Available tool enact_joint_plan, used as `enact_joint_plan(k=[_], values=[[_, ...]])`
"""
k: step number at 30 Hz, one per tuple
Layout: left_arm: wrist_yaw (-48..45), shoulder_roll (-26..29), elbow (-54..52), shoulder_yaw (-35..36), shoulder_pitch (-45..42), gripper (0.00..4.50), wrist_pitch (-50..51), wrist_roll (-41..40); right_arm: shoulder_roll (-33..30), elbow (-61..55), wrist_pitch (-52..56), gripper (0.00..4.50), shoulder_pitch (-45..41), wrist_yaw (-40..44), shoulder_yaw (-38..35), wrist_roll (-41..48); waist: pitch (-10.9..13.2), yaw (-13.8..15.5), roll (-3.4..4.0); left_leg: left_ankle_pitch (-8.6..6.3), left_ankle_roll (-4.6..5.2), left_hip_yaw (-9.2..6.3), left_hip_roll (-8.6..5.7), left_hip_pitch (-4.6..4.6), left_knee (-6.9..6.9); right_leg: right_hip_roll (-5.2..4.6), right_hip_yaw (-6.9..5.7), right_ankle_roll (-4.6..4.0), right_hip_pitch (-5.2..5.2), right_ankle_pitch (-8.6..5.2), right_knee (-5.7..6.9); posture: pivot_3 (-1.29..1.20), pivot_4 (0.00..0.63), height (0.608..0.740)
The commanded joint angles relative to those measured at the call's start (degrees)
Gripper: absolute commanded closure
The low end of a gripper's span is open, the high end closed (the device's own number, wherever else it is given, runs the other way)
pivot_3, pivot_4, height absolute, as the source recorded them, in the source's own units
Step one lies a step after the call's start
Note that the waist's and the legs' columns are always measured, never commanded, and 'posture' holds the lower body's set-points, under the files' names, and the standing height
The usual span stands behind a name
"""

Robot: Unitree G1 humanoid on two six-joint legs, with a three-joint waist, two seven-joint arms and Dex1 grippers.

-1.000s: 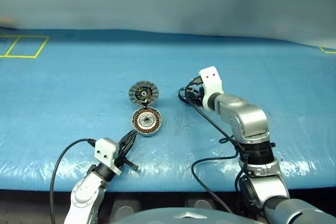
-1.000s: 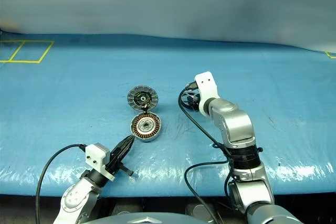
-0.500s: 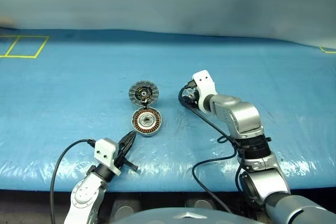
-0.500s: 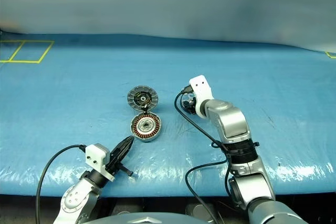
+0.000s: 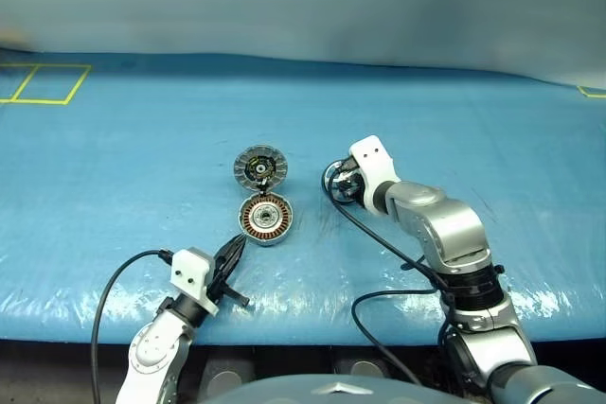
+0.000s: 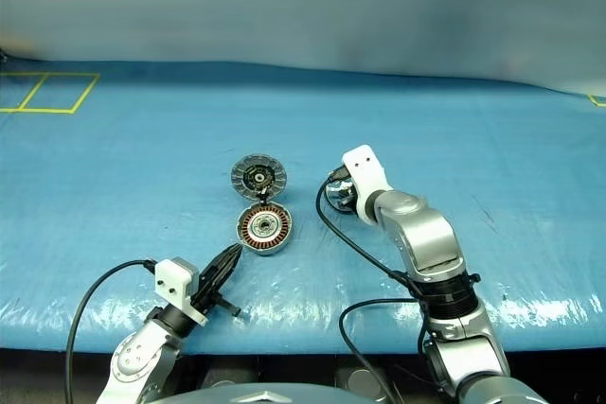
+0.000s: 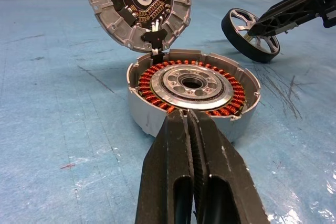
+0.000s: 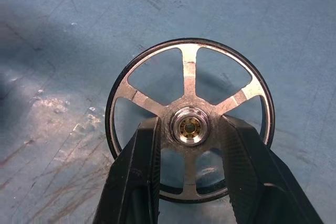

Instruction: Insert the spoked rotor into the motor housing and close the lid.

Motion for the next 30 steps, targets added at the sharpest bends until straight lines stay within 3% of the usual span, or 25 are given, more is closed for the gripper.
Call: enact_joint_plan(k=[1, 8, 19, 30], values=[[0.08, -0.09, -1.13, -0.21, -0.42, 4.4, -0.67, 0.24, -3.39, -8.51, -0.15, 3.23, -1.03, 3.36, 0.95, 2.29, 0.03, 0.04, 0.05, 0.0, 0.0, 0.0, 0.0, -0.06, 0.0, 0.0, 0.0, 0.0, -0.06, 0.0, 0.0, 0.0, 0.15, 0.74], [0.69, -0.05, -0.54, 0.31, -1.49, 4.4, -1.29, 1.09, -10.02, -19.96, -1.89, 3.23, -2.07, 13.23, 6.47, 9.9, 0.03, -0.06, 0.06, 0.0, 0.02, -0.02, 0.0, -0.14, 0.0, 0.01, -0.02, 0.03, -0.11, 0.01, -0.02, 0.0, 0.15, 0.74], [1.29, 0.03, -0.94, 1.18, -0.58, 4.4, -2.23, 1.16, 2.59, -14.31, -5.12, 3.23, -4.82, 7.4, 18.76, 7.9, 0.03, 0.05, 0.04, 0.0, 0.01, -0.03, -0.02, -0.15, 0.09, 0.0, -0.02, 0.05, -0.08, 0.03, -0.02, 0.0, 0.15, 0.74], [2.01, -0.83, -1.49, 1.02, 1.66, 4.4, -3.13, 1.36, 2.64, -10.21, -7.29, 3.23, -5.26, 7.82, 20.07, 6.91, 0.03, 0.01, 0.05, 0.0, 0.01, -0.04, -0.01, -0.14, 0.07, 0.0, -0.02, 0.05, -0.09, 0.03, -0.01, 0.0, 0.15, 0.74]])
